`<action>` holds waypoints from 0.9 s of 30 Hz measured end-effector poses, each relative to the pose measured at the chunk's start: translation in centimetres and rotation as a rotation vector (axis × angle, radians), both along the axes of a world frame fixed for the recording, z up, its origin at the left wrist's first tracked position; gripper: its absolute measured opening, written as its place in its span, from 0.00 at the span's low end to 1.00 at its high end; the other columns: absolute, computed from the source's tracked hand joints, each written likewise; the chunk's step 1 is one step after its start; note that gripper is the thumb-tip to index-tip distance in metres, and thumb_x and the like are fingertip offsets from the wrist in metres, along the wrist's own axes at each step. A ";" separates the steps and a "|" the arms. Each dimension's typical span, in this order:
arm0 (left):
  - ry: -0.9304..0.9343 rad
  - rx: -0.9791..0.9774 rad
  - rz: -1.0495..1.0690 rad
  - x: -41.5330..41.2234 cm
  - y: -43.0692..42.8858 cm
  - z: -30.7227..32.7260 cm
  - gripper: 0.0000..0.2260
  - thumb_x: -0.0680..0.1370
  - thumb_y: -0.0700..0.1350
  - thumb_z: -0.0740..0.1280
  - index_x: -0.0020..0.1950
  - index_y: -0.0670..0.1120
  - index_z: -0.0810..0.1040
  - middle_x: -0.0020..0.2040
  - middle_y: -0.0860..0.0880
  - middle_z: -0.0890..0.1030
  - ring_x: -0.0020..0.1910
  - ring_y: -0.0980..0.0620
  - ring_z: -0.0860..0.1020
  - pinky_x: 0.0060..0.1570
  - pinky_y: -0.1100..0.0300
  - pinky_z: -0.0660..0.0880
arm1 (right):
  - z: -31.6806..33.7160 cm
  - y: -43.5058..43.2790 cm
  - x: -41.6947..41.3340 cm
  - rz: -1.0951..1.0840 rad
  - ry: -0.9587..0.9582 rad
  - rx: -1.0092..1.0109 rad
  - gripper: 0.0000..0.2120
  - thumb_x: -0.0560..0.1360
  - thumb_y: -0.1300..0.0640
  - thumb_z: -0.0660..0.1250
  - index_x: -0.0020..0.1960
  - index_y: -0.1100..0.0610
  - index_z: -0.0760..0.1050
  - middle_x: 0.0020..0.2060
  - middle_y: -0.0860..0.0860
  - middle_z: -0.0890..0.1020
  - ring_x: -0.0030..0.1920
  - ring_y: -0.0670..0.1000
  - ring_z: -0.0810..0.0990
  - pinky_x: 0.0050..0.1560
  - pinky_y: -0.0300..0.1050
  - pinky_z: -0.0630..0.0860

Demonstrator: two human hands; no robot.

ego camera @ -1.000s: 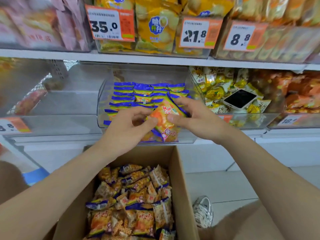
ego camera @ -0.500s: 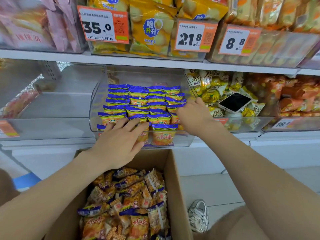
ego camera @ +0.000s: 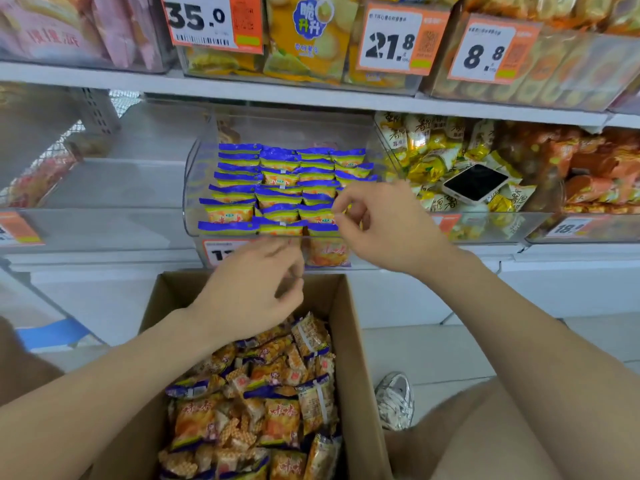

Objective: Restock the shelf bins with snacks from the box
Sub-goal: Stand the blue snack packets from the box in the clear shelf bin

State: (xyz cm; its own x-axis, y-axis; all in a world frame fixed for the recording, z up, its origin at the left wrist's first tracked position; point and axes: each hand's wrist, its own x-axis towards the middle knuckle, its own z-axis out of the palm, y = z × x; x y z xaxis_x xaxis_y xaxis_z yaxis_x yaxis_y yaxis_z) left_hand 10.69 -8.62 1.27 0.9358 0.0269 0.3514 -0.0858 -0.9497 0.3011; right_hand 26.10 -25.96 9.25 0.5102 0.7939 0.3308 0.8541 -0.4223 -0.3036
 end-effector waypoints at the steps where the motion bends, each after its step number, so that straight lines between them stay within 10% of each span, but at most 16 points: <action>1: 0.122 -0.011 -0.041 -0.2 -0.5 -1.1 0.04 0.78 0.52 0.67 0.46 0.57 0.74 0.42 0.59 0.76 0.42 0.59 0.75 0.44 0.57 0.76 | -0.1 -0.4 -1.6 0.090 0.096 -0.086 0.03 0.78 0.53 0.70 0.49 0.50 0.83 0.32 0.46 0.83 0.34 0.47 0.81 0.42 0.32 0.71; 4: 0.516 -0.004 -0.155 -0.7 -2.1 -5.9 0.02 0.80 0.52 0.65 0.49 0.56 0.77 0.43 0.58 0.78 0.42 0.59 0.78 0.45 0.52 0.81 | -2.2 -0.7 -4.2 0.314 0.250 -0.485 0.06 0.79 0.50 0.71 0.52 0.49 0.84 0.37 0.41 0.84 0.39 0.41 0.81 0.44 0.27 0.69; 8: 0.854 0.080 -0.323 -1.3 -4.6 -12.2 0.14 0.81 0.48 0.66 0.66 0.49 0.79 0.61 0.49 0.81 0.58 0.47 0.80 0.58 0.49 0.79 | -7.2 -0.5 -5.0 0.362 0.182 -0.756 0.08 0.78 0.51 0.67 0.43 0.52 0.81 0.35 0.45 0.80 0.37 0.42 0.75 0.42 0.48 0.78; 14: 0.929 0.167 -0.279 -1.9 -7.4 -20.1 0.42 0.79 0.37 0.68 0.86 0.47 0.46 0.82 0.39 0.58 0.68 0.36 0.75 0.60 0.46 0.79 | -9.9 -0.4 -4.7 0.324 0.167 -1.002 0.13 0.80 0.54 0.66 0.39 0.59 0.74 0.32 0.53 0.75 0.33 0.56 0.71 0.32 0.49 0.67; 19: 0.889 -0.117 -0.105 -0.7 -7.7 -21.5 0.37 0.80 0.35 0.67 0.84 0.44 0.52 0.60 0.41 0.80 0.53 0.43 0.82 0.46 0.52 0.79 | -10.6 0.2 -3.6 0.310 0.149 -0.983 0.13 0.78 0.56 0.64 0.36 0.58 0.71 0.31 0.54 0.72 0.31 0.56 0.67 0.32 0.50 0.66; 27: 0.793 -0.346 -0.005 0.4 -6.4 -17.7 0.16 0.76 0.30 0.65 0.57 0.48 0.78 0.53 0.53 0.77 0.56 0.51 0.79 0.43 0.59 0.75 | -10.7 0.8 -2.4 0.292 0.163 -0.963 0.13 0.76 0.58 0.63 0.33 0.57 0.68 0.33 0.54 0.73 0.33 0.56 0.65 0.34 0.53 0.69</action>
State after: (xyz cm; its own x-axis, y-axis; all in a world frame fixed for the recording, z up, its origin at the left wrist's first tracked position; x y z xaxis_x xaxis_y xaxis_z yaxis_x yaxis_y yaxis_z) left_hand 11.10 -14.97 -16.42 0.9016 0.0066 -0.4325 0.2679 -0.7935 0.5464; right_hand 23.72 -25.16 -1.48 0.2355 0.7869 -0.5704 0.9416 -0.3300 -0.0664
